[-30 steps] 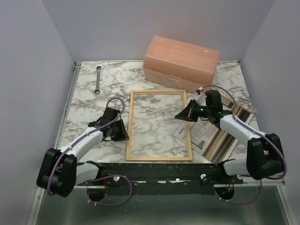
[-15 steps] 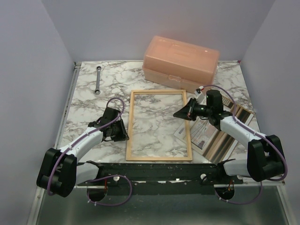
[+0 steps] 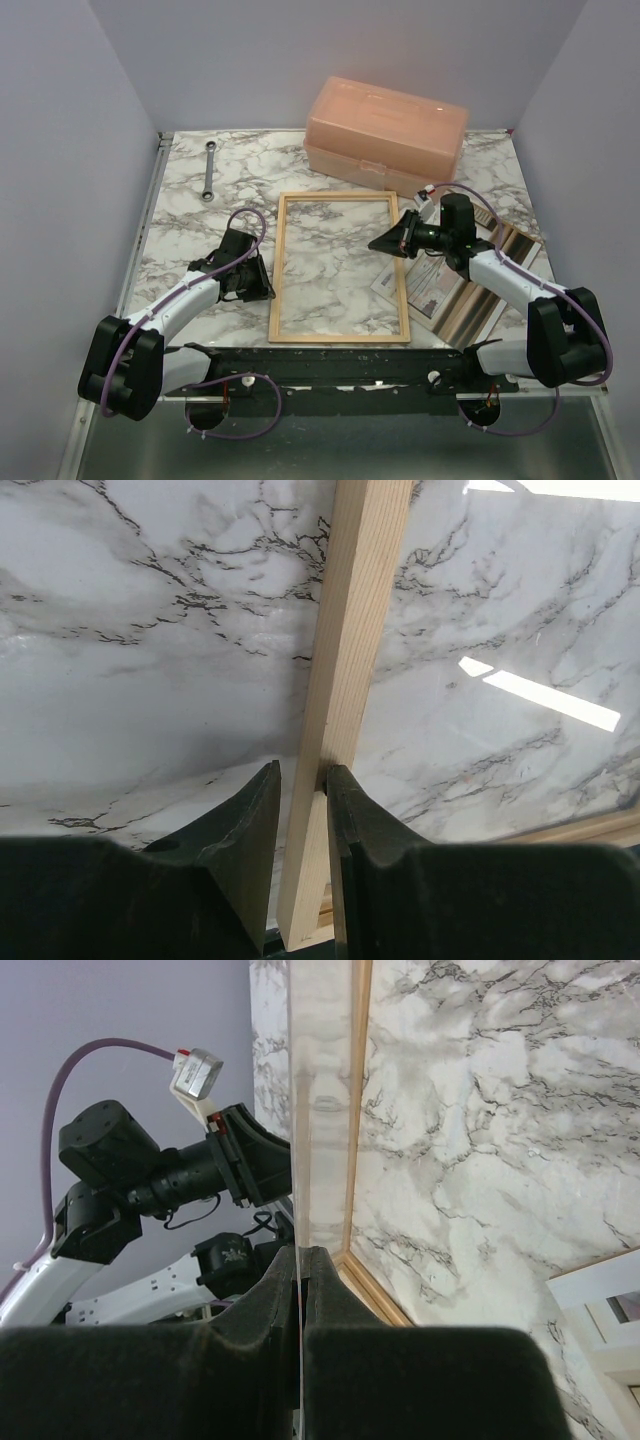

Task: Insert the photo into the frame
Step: Place the photo frame item in the photo frame.

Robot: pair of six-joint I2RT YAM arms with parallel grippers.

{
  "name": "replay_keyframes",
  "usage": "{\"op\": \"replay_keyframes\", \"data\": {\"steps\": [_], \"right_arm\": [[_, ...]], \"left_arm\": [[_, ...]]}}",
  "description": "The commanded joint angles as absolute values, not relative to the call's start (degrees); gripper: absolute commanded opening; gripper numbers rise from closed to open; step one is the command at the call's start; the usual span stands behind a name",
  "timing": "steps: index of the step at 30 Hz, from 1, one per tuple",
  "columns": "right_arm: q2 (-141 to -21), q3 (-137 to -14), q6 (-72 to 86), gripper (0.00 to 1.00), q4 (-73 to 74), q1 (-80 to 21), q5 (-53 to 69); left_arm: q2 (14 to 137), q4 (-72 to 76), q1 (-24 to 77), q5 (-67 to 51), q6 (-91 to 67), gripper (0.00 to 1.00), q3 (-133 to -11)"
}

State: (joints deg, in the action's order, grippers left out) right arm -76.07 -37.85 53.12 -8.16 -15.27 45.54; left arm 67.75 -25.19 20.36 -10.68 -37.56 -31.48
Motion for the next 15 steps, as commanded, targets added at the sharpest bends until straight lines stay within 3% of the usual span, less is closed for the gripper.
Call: {"op": "replay_keyframes", "data": {"steps": [1, 15], "right_arm": [[-75.8, -38.3, 54.3, 0.01, -11.6, -15.5, 45.9], [-77.4, -35.3, 54.9, 0.01, -14.7, -16.0, 45.8]], "left_arm": [[68.9, -25.9, 20.3, -6.6, -36.1, 0.26, -30.7], [68.9, -25.9, 20.3, -6.6, -36.1, 0.26, -30.7]]}}
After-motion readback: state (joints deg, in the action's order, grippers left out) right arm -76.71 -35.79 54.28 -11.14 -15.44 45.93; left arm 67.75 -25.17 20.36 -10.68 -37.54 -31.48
